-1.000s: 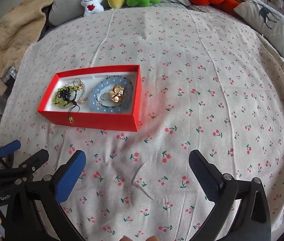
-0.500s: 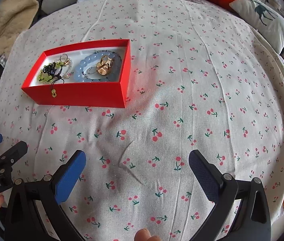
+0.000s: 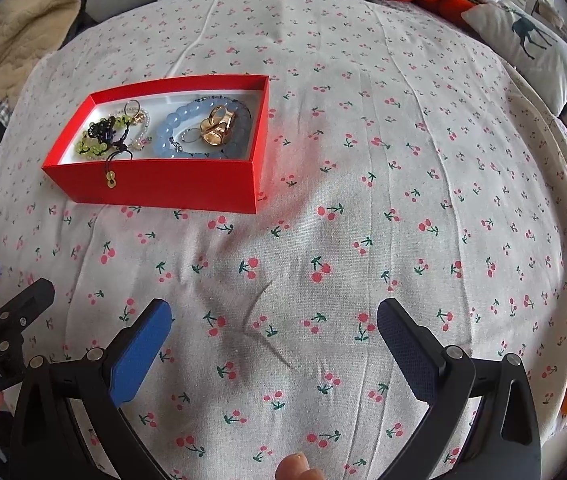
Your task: Organize jewelry
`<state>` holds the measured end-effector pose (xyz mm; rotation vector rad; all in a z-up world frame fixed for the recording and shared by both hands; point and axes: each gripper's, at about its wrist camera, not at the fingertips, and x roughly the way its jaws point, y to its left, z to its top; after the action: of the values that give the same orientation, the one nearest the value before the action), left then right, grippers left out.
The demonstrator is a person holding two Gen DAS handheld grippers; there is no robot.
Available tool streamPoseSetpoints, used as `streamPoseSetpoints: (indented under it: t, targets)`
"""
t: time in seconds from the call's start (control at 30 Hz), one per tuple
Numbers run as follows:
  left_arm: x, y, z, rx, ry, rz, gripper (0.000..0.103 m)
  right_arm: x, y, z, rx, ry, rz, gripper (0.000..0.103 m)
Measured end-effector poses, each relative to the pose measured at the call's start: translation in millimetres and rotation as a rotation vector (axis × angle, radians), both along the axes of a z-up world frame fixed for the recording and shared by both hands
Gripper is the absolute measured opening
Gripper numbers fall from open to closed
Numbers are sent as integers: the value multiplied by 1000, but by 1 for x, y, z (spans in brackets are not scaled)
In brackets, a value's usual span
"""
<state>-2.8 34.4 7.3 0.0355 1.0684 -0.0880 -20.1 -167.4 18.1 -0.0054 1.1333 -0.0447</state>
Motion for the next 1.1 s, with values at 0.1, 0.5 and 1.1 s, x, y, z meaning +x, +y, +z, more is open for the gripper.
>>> streamPoseSetpoints:
  t: [0.1, 0.5, 1.1]
  targets:
    - [0, 0, 0, 1, -1, 3, 102, 0, 0, 0, 0, 0, 0, 103]
    - [0, 0, 0, 1, 1, 4, 102, -1, 0, 0, -5, 0, -2, 103]
    - [-1, -6, 0, 46, -10, -9, 102, -1, -1, -2, -6, 7, -9, 103]
